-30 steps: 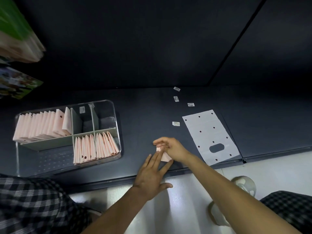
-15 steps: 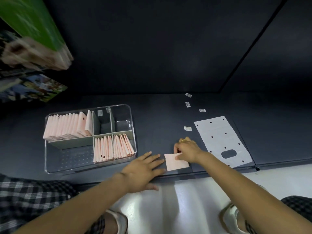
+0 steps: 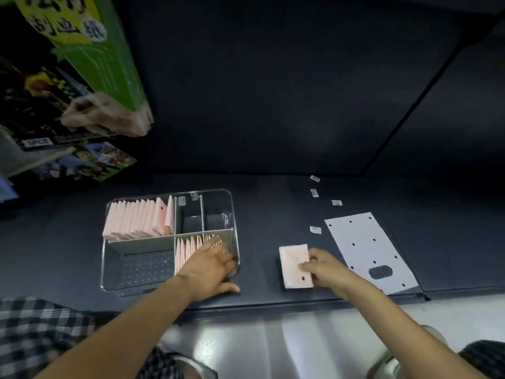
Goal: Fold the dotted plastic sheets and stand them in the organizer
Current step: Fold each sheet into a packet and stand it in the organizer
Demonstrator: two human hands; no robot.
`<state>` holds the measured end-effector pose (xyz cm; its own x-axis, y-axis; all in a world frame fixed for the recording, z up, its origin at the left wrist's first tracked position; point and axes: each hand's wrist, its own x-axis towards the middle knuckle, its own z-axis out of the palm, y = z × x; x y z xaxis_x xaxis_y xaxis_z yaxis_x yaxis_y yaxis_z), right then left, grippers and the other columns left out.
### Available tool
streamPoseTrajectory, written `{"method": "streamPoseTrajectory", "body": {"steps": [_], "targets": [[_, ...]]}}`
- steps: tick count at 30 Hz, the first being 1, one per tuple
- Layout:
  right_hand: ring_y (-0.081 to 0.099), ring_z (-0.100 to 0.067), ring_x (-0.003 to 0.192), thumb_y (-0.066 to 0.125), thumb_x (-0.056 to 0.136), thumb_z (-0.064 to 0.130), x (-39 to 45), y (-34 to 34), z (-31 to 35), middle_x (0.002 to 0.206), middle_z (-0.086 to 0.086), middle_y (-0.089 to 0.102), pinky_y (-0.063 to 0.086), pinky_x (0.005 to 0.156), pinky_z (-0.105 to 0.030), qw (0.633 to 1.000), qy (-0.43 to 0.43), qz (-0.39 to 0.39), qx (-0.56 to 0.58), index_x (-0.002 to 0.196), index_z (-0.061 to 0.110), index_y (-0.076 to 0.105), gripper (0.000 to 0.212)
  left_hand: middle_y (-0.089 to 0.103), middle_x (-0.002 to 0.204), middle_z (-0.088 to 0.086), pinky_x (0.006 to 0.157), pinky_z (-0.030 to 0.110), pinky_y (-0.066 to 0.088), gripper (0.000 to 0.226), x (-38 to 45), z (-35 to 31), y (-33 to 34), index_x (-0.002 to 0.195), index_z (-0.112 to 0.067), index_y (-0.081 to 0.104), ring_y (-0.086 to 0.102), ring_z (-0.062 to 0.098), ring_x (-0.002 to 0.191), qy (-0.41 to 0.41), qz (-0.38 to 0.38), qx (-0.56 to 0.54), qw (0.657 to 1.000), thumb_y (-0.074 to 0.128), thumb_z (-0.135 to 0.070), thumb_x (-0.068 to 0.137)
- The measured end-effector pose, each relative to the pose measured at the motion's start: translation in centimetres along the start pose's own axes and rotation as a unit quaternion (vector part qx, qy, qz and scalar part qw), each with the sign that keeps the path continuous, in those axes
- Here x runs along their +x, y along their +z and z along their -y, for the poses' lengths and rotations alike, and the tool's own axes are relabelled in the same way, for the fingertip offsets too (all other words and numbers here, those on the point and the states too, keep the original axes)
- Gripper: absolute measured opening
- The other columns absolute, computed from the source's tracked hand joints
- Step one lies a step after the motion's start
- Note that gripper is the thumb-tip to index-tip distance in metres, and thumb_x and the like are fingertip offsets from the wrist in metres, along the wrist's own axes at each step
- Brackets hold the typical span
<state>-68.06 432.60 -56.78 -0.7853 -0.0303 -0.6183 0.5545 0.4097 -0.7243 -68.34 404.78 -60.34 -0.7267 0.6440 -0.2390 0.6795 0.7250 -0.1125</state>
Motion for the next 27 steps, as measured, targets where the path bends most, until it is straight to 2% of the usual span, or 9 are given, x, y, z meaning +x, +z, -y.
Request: {"method": "streamPoseTrajectory", "body": {"steps": [2,4,7,9,13,17,19,23,27], "targets": [[0.065,-0.022,0.088,0.055,0.09,0.001,-0.2,1.6,1.7,0.101,-0.012,0.063,0.056,0.074,-0.032,0.997,-0.02,0.0,0.077,0.109,0.003,0.053,0.019,0.052,0.132,0.002,0.116,0.045,-0.001,0.076,0.3,0.0,0.1,0.127,-0.021,0.051,0.03,0.027,0.134,0.004,0.018,0.014,1.0,0.016,-0.075,0.086],[0.065,-0.019,0.079,0.059,0.087,0.002,0.1,3.6,3.6,0.092,-0.01,0.063,0.056,0.066,-0.028,0.995,-0.059,-0.011,0.082,0.099,0.006,0.054,0.014,0.055,0.127,0.002,0.116,0.047,0.001,0.077,0.4,0.3,-0.2,0.123,-0.02,0.056,0.034,0.027,0.129,0.008,0.026,0.029,0.999,0.016,-0.074,0.086],[0.067,-0.026,0.082,0.064,0.083,0.005,1.0,6.6,6.2,0.092,-0.014,0.069,0.053,0.075,-0.035,0.989,-0.121,-0.078,-0.016,0.08,0.018,0.052,0.018,0.06,0.117,0.003,0.115,0.047,0.003,0.08,0.3,0.8,-0.4,0.114,-0.015,0.063,0.039,0.026,0.12,0.014,0.023,0.045,0.999,0.016,-0.074,0.087],[0.068,-0.025,0.085,0.063,0.081,0.009,1.5,8.3,7.3,0.093,-0.011,0.072,0.053,0.077,-0.034,0.977,-0.155,-0.096,-0.107,0.078,0.02,0.051,0.017,0.06,0.115,0.003,0.115,0.046,0.003,0.08,0.1,1.0,-0.5,0.114,-0.013,0.063,0.039,0.026,0.118,0.008,0.017,0.039,0.999,0.018,-0.074,0.087],[0.064,-0.026,0.089,0.06,0.079,0.015,2.0,10.1,8.3,0.092,-0.007,0.072,0.05,0.073,-0.031,0.937,-0.177,-0.099,-0.284,0.088,0.018,0.061,0.009,0.052,0.124,0.007,0.116,0.043,0.004,0.076,-0.2,1.3,-0.7,0.118,-0.011,0.06,0.035,0.026,0.123,0.003,-0.009,0.011,1.0,0.024,-0.071,0.089],[0.061,-0.03,0.091,0.054,0.079,0.014,2.0,11.0,8.8,0.097,-0.009,0.068,0.046,0.066,-0.031,0.908,-0.164,-0.1,-0.373,0.095,0.012,0.064,0.019,0.049,0.124,0.006,0.116,0.043,0.008,0.078,-0.4,1.7,-0.3,0.114,-0.011,0.063,0.034,0.027,0.124,-0.01,-0.045,0.008,0.999,0.022,-0.072,0.087],[0.061,-0.032,0.092,0.051,0.081,0.012,1.9,11.7,9.2,0.101,-0.011,0.066,0.041,0.062,-0.029,0.895,-0.161,-0.116,-0.401,0.097,0.011,0.062,0.02,0.052,0.12,0.005,0.115,0.042,0.012,0.079,-0.4,1.8,-0.1,0.113,-0.011,0.063,0.037,0.026,0.12,-0.014,-0.064,-0.001,0.998,0.022,-0.073,0.086],[0.06,-0.035,0.098,0.049,0.087,0.009,1.9,13.4,9.7,0.107,-0.015,0.062,0.041,0.067,-0.033,0.88,-0.157,-0.132,-0.428,0.103,0.007,0.06,0.02,0.059,0.116,0.001,0.115,0.04,0.018,0.067,-0.6,1.8,-0.1,0.113,-0.016,0.063,0.045,0.023,0.119,-0.023,-0.099,-0.04,0.994,0.032,-0.069,0.087],[0.059,-0.036,0.104,0.049,0.088,0.009,2.0,14.3,9.7,0.112,-0.017,0.062,0.047,0.076,-0.035,0.882,-0.139,-0.116,-0.435,0.108,0.005,0.06,0.023,0.069,0.105,-0.001,0.103,0.041,0.042,0.054,-1.2,2.1,-0.8,0.097,-0.014,0.073,0.064,0.018,0.105,-0.031,-0.216,-0.092,0.972,0.047,-0.058,0.084]]}}
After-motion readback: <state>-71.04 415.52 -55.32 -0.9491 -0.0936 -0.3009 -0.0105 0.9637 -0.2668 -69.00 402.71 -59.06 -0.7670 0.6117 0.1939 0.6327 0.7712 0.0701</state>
